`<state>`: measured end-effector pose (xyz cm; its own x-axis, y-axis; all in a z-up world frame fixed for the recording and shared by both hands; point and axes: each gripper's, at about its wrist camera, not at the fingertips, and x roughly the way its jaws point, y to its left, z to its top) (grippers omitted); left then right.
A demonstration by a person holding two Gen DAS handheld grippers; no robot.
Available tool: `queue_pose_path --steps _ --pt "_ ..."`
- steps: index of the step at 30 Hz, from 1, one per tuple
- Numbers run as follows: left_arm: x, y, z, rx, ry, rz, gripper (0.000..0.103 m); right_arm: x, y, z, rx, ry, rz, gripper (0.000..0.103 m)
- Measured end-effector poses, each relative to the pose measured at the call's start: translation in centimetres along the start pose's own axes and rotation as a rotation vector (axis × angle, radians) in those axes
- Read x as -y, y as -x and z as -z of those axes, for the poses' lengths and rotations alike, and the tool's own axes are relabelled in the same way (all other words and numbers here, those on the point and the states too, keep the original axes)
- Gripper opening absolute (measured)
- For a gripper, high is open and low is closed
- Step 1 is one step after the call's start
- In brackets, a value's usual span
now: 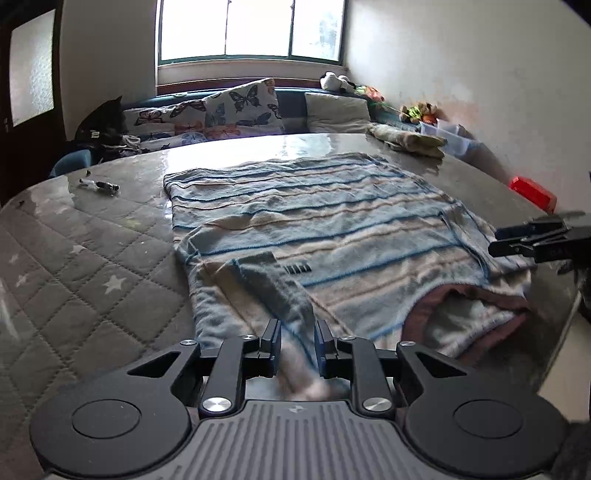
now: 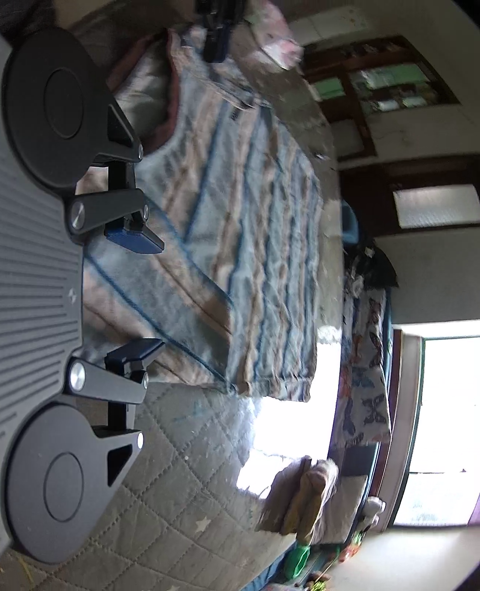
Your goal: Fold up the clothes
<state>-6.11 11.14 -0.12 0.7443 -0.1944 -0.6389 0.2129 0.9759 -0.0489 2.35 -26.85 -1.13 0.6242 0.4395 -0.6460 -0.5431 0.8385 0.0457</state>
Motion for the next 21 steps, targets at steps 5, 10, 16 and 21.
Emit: queue_pose_path --steps 5,10,16,21 --pt "1.1 2.3 1.0 -0.013 -0.085 0.024 0.027 -1.0 0.9 0.6 -0.028 0.088 -0.006 0.052" --pt "2.3 3.8 1.7 -0.020 -0.163 0.044 0.031 -1.9 1.6 1.4 -0.062 0.160 -0.022 0.052" --pt "3.3 4.3 2.2 -0.003 -0.245 0.034 0.041 -2.2 2.8 1.7 -0.070 0.159 -0.063 0.052" --pt "3.7 4.0 2.5 -0.003 -0.295 0.031 0.041 -1.9 3.2 2.0 -0.077 0.133 -0.080 0.052"
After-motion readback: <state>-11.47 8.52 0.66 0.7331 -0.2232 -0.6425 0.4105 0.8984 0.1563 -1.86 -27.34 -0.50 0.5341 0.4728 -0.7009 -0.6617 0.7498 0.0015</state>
